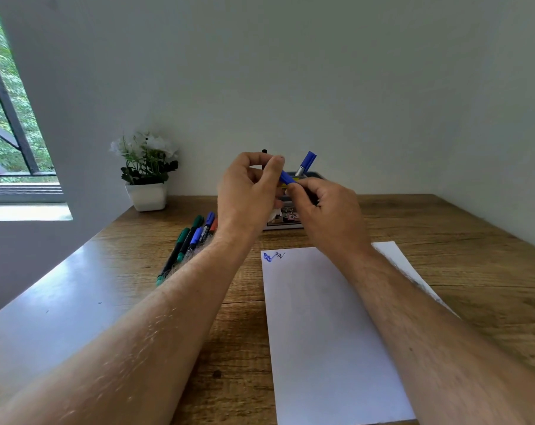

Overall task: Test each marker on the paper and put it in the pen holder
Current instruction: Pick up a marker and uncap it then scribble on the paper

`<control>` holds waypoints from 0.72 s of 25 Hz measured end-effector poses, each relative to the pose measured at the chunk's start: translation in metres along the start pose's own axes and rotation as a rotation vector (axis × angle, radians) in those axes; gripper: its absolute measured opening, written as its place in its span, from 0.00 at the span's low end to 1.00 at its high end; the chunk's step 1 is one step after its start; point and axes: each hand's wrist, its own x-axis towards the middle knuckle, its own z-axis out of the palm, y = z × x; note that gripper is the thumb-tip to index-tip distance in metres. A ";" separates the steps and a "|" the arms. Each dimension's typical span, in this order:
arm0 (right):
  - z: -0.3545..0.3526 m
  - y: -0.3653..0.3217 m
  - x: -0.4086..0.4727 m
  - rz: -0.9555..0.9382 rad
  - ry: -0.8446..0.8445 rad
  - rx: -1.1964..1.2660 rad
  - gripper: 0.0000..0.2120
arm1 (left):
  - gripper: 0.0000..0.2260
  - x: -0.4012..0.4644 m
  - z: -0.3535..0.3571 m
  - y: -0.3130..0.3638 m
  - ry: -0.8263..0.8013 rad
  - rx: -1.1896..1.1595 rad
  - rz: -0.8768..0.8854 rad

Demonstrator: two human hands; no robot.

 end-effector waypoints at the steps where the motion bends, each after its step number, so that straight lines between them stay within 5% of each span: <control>1: -0.001 0.000 0.000 0.001 -0.011 0.003 0.17 | 0.10 0.001 0.000 -0.001 -0.005 0.003 -0.007; 18: -0.010 -0.003 0.002 0.044 -0.023 -0.071 0.18 | 0.07 0.005 -0.004 -0.004 -0.031 -0.142 -0.045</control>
